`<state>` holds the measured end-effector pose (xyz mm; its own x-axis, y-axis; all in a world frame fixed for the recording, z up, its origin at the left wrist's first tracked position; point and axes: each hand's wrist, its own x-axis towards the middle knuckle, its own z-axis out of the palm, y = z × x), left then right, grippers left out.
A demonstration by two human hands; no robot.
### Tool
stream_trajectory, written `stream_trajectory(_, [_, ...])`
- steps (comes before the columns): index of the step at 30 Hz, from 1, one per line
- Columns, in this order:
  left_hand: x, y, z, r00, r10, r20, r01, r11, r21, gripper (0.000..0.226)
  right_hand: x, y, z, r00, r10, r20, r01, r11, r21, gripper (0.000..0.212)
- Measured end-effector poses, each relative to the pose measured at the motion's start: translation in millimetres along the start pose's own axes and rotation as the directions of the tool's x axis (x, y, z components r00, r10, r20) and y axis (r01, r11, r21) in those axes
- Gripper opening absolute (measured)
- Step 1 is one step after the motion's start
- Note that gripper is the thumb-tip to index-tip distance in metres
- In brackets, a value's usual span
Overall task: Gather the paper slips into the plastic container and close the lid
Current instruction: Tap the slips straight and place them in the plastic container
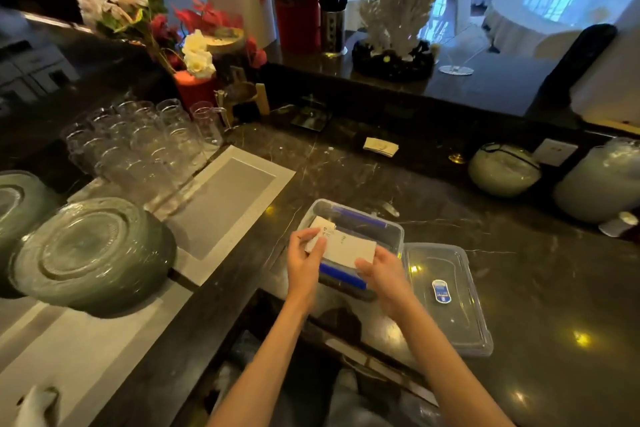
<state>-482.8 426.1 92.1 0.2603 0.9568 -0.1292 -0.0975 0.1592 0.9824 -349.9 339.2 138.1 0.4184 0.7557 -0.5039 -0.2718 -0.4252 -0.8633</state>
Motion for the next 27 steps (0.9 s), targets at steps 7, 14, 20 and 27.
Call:
stream_trajectory(7, [81.2,13.1,65.0,0.938,0.044,0.343,-0.184,0.903,0.388,0.046,75.1,-44.3,-49.4,0.923,-0.350,-0.162,0.305,0.919,-0.249,0.057])
stream_trajectory(14, [168.3,34.3,157.8,0.832,0.094,0.547,-0.433,0.727,0.534,0.040,142.7,-82.7,-105.1,0.790,-0.579,-0.204,0.422,0.753,-0.505,0.058])
stream_trajectory(20, [213.9,19.6,219.6,0.758,0.231,0.610,-0.565,0.699,0.439,0.032,189.8,-101.0,-139.0,0.644,-0.704,-0.299,0.385,0.637,-0.668,0.042])
stream_trajectory(27, [254.8,-51.3,243.2,0.775,0.005,0.632,-0.489,0.639,0.594,0.032,250.1,-50.9,-162.1,0.721,-0.604,-0.340,0.229,0.670,-0.706,0.043])
